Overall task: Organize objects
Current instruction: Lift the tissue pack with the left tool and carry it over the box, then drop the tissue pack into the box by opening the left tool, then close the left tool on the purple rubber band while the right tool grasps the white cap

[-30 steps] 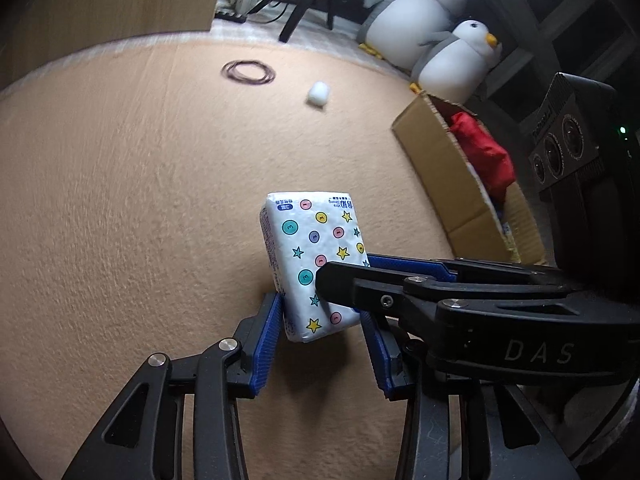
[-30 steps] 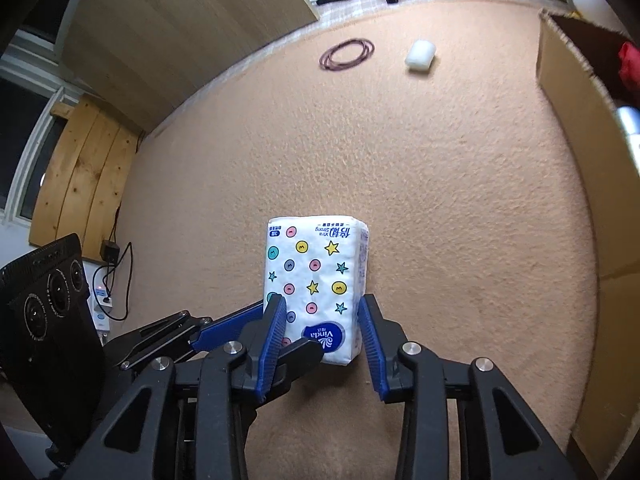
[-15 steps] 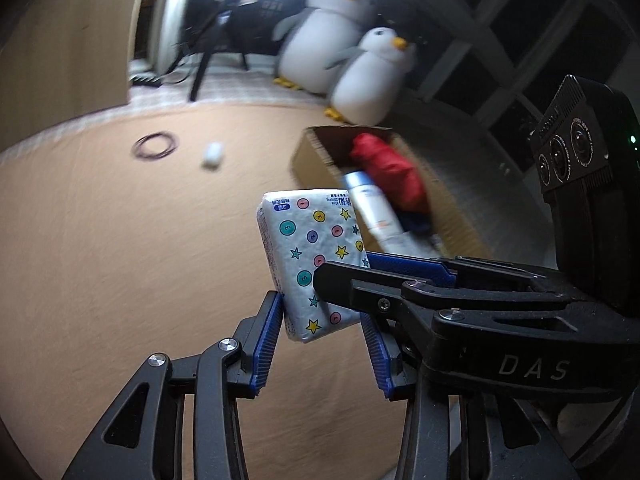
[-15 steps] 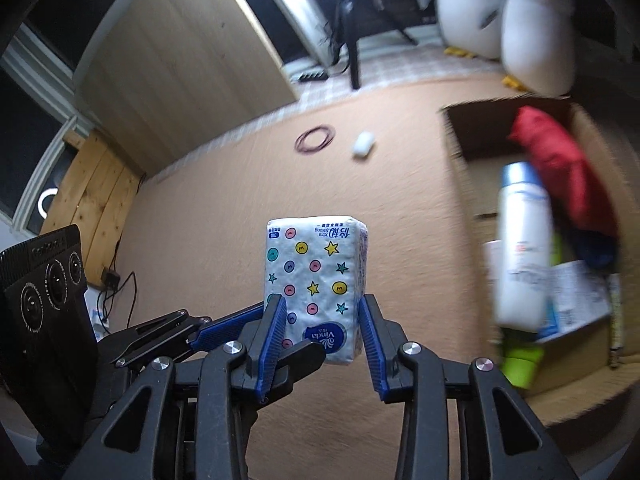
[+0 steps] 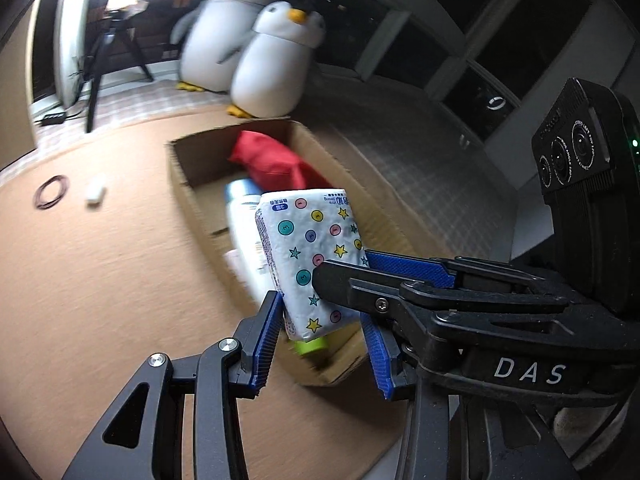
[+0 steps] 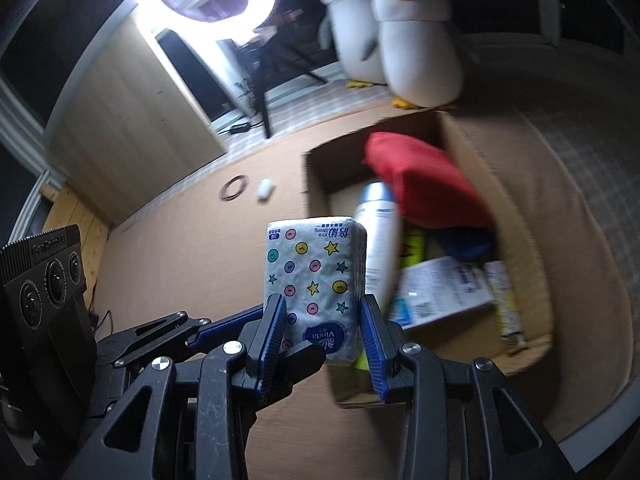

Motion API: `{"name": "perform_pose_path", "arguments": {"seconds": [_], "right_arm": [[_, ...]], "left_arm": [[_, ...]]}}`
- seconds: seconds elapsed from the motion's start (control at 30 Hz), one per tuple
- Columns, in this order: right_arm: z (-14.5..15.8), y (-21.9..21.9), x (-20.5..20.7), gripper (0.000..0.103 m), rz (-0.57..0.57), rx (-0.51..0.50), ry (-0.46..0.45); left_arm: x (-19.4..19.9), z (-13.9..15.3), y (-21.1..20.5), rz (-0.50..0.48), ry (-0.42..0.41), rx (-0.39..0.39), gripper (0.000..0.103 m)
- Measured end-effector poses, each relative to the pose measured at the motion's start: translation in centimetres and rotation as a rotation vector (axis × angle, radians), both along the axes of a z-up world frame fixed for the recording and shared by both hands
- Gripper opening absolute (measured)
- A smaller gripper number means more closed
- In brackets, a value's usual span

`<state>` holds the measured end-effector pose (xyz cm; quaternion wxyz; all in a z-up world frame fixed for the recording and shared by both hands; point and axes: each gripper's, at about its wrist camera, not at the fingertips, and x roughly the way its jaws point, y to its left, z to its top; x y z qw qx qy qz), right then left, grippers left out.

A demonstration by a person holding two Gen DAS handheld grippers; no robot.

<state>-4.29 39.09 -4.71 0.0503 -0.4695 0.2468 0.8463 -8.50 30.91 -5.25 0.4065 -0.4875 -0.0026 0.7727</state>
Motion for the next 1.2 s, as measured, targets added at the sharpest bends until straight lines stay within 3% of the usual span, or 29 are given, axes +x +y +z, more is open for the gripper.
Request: {"name": "perform_pose_path", "arguments": {"seconds": [0.33, 0.43, 0.6, 0.83, 1.2], "right_arm": [[-0.7, 3.1, 1.6, 0.035, -0.053, 0.001, -0.014], [-0.7, 3.5, 1.8, 0.035, -0.067, 0.005, -0.012], [-0.8, 4.0, 1.9, 0.046, -0.095, 0.001, -0.012], [-0.8, 3.4, 1.4, 0.046, -0.085, -0.011, -0.002], [0.6, -0.4, -1.3, 0.046, -0.013, -0.005, 0.028]], "left_arm": [[0.3, -0.8, 3.6, -0.053, -0.007, -0.015, 0.044], [0.1, -0.9, 3.7, -0.051, -0.004, -0.024, 0.053], [-0.2, -1.0, 3.0, -0.033, -0.001, -0.032, 0.057], [-1.2, -0.7, -0.3, 0.037, 0.0, -0.035, 0.057], [-4.6, 1.4, -9.2, 0.212, 0.035, -0.05, 0.057]]}}
